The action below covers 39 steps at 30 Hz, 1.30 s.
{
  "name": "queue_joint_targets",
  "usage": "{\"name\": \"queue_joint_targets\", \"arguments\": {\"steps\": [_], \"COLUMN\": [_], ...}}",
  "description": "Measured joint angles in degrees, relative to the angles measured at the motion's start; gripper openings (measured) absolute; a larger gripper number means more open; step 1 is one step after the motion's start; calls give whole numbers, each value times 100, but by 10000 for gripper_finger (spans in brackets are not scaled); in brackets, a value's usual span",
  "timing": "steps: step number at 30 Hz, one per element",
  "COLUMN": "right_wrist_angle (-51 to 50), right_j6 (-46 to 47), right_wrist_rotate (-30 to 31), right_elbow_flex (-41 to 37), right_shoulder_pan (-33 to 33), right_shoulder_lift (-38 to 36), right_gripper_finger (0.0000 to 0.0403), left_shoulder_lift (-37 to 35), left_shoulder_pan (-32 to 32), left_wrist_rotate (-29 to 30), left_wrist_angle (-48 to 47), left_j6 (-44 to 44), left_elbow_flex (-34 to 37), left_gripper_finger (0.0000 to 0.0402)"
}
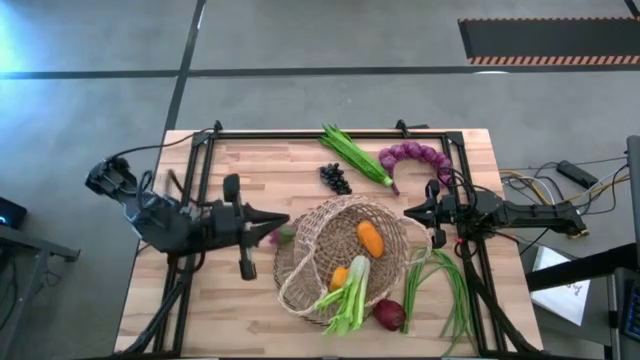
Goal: Build produce basket
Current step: Put the red grapes into the basket
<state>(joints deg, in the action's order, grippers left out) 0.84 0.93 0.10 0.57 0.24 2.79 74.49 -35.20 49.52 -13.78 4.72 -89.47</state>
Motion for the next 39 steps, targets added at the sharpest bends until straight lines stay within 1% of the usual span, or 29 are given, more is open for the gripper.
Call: {"name": "queue_joint_targets", "arguments": {"steps": [1,3,5,7,10,14,16,17,19,21,23,25,28,31,34,36,39], "right_wrist_angle": [0,0,0,0,0,0,0,0,2,0,0,1,0,0,0,0,0], "right_j6": [0,13,-1,13,0,0,6,13,0,13,2,8,0,11,3,10,10], "right_wrist_rotate": [-1,0,0,0,0,0,-1,0,0,-1,0,0,-1,0,-1,0,0], "right_elbow_flex": [-1,1,0,-1,1,1,1,1,-1,0,0,-1,-1,-1,1,0,0], "right_shoulder_pan": [-1,0,1,-1,-1,-1,-1,1,-1,0,1,1,0,1,-1,1,-1], "right_shoulder_lift": [0,0,0,0,0,0,0,0,0,0,0,0,0,0,0,0,0], "right_gripper_finger": [18,18,18,18,18,18,18,18,18,18,18,18,18,18,18,18,18], "left_shoulder_lift": [50,92,94,78,73,75,114,126,134,100,36,-28,-135,-212,-220,-217,-179], "left_shoulder_pan": [0,17,75,167,338,589,684,704,713,710,716,733,789,962,1223,1415,1701], "left_wrist_rotate": [-2,-6,9,27,28,-11,-251,-446,-776,-1088,-1506,-1780,-1899,-1897,-1911,-1947,-1926], "left_wrist_angle": [254,272,-48,-591,-1751,-3919,-5032,-5439,-5860,-5816,-5525,-5052,-4284,-3651,-3044,-2601,-2041], "left_j6": [325,583,415,-66,-1166,-3244,-4208,-4575,-5095,-5375,-5483,-5503,-5431,-5055,-4515,-4068,-3360], "left_elbow_flex": [0,1,31,86,102,183,348,502,932,1477,2058,2636,3385,3928,4344,4566,4809], "left_gripper_finger": [0,0,0,0,0,0,0,0,0,1,11,32,78,133,176,190,194]}}
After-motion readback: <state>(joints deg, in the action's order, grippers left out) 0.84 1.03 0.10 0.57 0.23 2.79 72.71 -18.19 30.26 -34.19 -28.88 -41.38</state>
